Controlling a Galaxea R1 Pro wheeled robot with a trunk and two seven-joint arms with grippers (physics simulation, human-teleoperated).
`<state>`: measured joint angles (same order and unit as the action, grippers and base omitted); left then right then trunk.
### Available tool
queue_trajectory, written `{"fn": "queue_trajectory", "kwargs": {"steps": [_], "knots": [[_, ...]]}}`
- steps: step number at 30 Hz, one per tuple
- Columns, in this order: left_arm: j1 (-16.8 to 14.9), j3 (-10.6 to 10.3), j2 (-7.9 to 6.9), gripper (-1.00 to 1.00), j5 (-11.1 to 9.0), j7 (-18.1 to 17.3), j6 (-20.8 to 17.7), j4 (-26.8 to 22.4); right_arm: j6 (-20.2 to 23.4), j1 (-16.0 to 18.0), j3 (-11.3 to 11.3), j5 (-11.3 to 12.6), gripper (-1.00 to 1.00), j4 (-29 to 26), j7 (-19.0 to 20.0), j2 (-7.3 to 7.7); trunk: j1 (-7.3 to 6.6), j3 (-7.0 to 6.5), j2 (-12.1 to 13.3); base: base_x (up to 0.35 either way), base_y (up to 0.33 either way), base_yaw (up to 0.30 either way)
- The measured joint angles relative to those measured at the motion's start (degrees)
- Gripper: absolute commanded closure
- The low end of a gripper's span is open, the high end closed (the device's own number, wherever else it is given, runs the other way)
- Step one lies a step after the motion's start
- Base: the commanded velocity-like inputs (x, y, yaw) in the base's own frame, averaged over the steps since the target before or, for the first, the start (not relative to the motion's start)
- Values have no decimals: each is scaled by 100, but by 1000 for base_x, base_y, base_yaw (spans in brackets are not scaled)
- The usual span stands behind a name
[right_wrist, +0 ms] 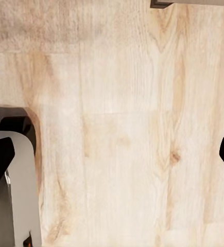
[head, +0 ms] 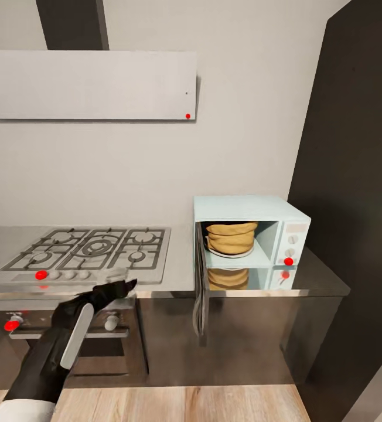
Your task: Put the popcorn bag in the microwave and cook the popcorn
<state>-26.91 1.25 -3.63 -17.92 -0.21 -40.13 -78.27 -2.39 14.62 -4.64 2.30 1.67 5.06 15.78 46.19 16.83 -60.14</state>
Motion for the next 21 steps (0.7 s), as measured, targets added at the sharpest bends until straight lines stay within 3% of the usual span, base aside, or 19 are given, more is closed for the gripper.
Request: {"fn": "queue_trajectory", "kwargs": {"steps": [3, 4, 8, 12, 15, 21], "knots": [[-609, -2, 82, -100, -11, -9, -337, 7, 5, -3, 0, 0, -100, 0, -4, -3, 0, 0, 0, 0, 0, 0], [-793, -7, 179, -100, -12, -23, -375, 3, 7, -3, 0, 0, -100, 0, -2, -2, 0, 0, 0, 0, 0, 0], [-876, -46, 320, -100, -14, -317, -399, 15, 8, -1, 0, 4, -100, 0, -5, 11, 0, 1, 0, 0, 0, 0], [-888, -94, 304, -100, 53, -1132, -394, 193, 2, -7, 0, 10, -100, 5, -7, -34, 0, 1, 0, 0, 0, 0], [-890, -439, 295, -100, 114, -1815, -376, 427, 6, -21, 13, 70, -100, 9, -8, -47, 0, 1, 0, 0, 0, -7], [-891, -1060, 289, -100, 150, -2101, -312, 599, 11, -30, 25, 96, -100, 16, -9, -65, 0, 1, 0, 0, 0, -171]]}}
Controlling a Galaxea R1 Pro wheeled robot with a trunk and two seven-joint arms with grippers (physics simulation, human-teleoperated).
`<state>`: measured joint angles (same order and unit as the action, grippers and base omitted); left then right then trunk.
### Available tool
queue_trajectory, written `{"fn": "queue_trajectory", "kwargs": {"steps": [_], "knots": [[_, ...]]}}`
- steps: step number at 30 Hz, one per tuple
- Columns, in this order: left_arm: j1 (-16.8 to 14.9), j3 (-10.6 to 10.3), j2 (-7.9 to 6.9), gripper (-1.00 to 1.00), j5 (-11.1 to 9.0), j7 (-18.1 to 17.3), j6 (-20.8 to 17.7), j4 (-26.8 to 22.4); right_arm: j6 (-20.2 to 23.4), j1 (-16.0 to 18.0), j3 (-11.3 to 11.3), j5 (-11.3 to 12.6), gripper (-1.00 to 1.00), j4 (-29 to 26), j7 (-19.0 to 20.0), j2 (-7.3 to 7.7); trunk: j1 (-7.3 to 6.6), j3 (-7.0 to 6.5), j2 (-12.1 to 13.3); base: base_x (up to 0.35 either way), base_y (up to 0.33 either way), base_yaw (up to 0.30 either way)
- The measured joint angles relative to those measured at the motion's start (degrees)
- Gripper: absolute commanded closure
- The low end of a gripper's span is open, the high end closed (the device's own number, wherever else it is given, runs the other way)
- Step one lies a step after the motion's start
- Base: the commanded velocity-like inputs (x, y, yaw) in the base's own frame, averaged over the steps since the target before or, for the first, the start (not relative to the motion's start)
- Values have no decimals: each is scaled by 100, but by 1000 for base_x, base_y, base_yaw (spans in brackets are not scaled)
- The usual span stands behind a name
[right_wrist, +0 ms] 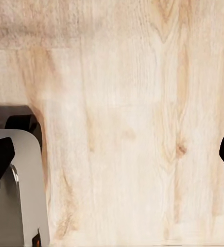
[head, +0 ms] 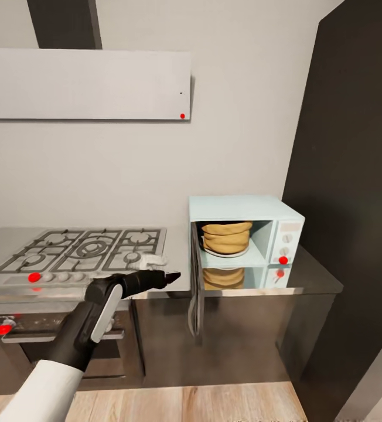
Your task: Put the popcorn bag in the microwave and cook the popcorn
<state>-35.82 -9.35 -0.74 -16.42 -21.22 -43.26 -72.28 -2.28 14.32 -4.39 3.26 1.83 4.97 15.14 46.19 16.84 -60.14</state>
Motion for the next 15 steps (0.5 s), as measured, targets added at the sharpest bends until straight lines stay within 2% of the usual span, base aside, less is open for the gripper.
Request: {"fn": "queue_trajectory", "kwargs": {"steps": [8, 14, 15], "knots": [[0, -96, 34, -100, 13, -19, 120, 17, -3, -44, 1, -1, -100, 0, 1, -2, 0, 0, 0, 0, 0, -239], [0, -504, 50, -100, 9, -17, 131, 9, -3, -45, 1, -1, -100, 0, 7, -3, 0, 0, 0, 0, 0, -242], [-1, -518, 50, -100, 21, -16, 135, 10, -3, -45, 1, -1, -100, 0, 8, -3, 0, 0, 0, 0, 0, -242]]}}
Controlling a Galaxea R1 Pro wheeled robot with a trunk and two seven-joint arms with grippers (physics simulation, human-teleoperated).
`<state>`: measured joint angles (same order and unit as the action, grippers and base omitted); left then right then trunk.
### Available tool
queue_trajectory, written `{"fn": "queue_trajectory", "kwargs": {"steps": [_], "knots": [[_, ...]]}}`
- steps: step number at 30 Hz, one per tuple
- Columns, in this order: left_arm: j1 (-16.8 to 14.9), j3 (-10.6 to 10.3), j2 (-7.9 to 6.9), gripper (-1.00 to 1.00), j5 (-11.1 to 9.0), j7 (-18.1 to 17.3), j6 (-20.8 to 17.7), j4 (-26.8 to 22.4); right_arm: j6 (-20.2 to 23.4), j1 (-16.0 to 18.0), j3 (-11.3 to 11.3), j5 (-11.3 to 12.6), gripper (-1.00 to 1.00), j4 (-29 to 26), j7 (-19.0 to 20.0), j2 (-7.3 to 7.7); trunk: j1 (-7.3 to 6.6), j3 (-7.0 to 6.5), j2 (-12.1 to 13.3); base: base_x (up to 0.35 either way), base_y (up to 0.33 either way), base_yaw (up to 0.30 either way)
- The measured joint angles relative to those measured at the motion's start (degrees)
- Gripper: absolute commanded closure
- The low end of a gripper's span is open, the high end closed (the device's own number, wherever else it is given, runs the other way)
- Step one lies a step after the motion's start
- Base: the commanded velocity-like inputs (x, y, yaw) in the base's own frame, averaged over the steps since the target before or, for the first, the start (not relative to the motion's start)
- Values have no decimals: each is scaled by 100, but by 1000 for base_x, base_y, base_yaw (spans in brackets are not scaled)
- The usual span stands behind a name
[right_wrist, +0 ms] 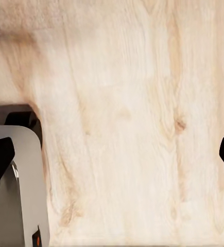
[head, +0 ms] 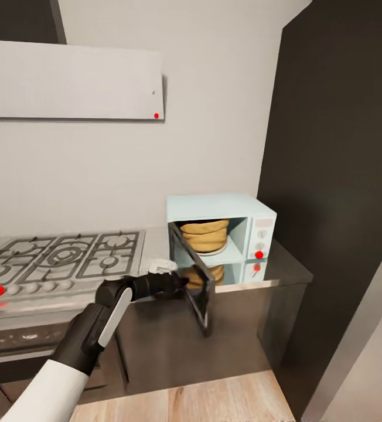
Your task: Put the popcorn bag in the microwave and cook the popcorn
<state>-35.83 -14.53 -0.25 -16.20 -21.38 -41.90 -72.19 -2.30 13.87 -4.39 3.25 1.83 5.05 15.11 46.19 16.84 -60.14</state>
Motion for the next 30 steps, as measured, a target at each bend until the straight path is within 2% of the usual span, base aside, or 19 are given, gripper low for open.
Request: {"fn": "queue_trajectory", "kwargs": {"steps": [13, 14, 15, 19, 21, 26, 30], "knots": [[0, -132, 99, -100, 1, 26, 12, -36, 1, 0, 0, 0, -100, 0, 0, -2, 0, 0, 0, 0, 0, -242], [0, -134, 132, -100, -4, 31, 11, -40, 0, 0, 0, 0, -100, 0, 0, -1, 0, 0, 0, 0, 0, -242], [0, -138, 254, -100, -11, 44, -1, -45, 4, 0, 0, 0, -100, 0, 0, -2, 0, 0, 0, 0, 0, -242], [0, -136, 352, -100, 8, 86, 1, -45, 2, 0, 0, 0, -100, 0, 0, -5, 0, 0, 0, 0, 0, -242], [-3, -98, 395, -100, 132, 201, 32, -46, 1, 0, 0, 0, -100, 0, 0, -3, 0, -1, 0, 0, 0, -242], [-2, 8, 520, -100, 134, 826, 8, -36, 0, 0, 0, 0, -100, 0, 0, 0, 0, -1, 0, 0, 0, -242], [0, 144, 525, -100, 188, 944, 72, -16, 0, 1, 0, 0, -100, 0, -1, 0, 0, 0, 0, 0, 0, -181]]}}
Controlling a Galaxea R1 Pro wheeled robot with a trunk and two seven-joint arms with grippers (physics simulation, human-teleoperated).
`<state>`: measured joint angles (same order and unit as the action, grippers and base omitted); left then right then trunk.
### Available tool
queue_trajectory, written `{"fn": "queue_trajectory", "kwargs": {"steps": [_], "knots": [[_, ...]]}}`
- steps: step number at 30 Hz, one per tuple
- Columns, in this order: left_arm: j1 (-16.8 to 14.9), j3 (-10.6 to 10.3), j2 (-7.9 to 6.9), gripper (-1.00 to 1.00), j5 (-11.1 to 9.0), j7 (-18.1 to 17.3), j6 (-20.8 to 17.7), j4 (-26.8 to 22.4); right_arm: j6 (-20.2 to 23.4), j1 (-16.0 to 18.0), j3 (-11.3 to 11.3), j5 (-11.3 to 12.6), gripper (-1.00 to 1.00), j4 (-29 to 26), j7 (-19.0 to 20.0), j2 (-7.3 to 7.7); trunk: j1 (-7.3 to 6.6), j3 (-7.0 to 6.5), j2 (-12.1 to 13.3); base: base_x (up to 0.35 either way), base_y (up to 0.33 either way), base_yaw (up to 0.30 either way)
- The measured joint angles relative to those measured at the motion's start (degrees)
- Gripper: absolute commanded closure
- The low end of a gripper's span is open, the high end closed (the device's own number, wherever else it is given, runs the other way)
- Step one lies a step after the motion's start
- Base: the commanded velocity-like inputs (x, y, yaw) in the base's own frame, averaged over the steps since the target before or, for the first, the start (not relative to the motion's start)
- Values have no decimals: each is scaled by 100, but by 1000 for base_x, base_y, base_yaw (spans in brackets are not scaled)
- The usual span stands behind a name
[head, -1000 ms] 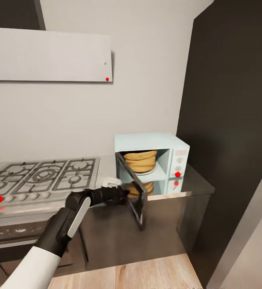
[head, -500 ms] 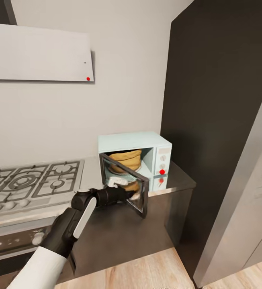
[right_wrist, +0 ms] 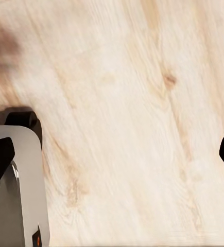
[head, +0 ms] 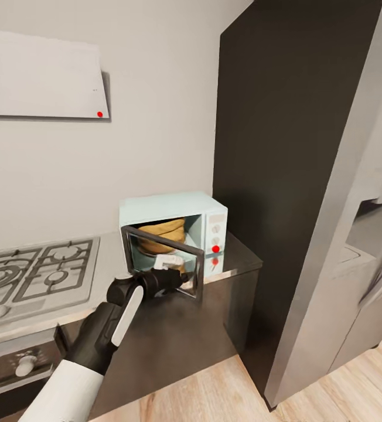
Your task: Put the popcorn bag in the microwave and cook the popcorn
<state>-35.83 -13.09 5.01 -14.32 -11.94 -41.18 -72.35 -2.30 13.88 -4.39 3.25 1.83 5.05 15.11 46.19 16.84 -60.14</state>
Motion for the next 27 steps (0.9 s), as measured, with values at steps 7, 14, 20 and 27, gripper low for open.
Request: {"fn": "queue_trajectory", "kwargs": {"steps": [7, 14, 20, 27], "knots": [[-1, -453, 104, -100, -23, 1008, 187, 5, -8, 0, 0, 0, -100, 0, 0, 0, 0, -1, 0, 0, 0, -9], [1, -364, 358, -100, 27, 1322, 185, 8, -8, 0, 0, -8, -100, 0, 4, 0, -1, 0, 0, 56, 0, 0], [-1, -560, 366, -100, -1, 1326, 202, 3, -1, 0, 0, -16, -100, 0, 9, 0, -3, -1, -1, 227, 0, 0], [2, -994, 369, -100, -193, 1310, 207, 15, -8, 0, 0, -37, -100, 0, 10, 0, -3, 0, -1, 244, 0, 0]]}}
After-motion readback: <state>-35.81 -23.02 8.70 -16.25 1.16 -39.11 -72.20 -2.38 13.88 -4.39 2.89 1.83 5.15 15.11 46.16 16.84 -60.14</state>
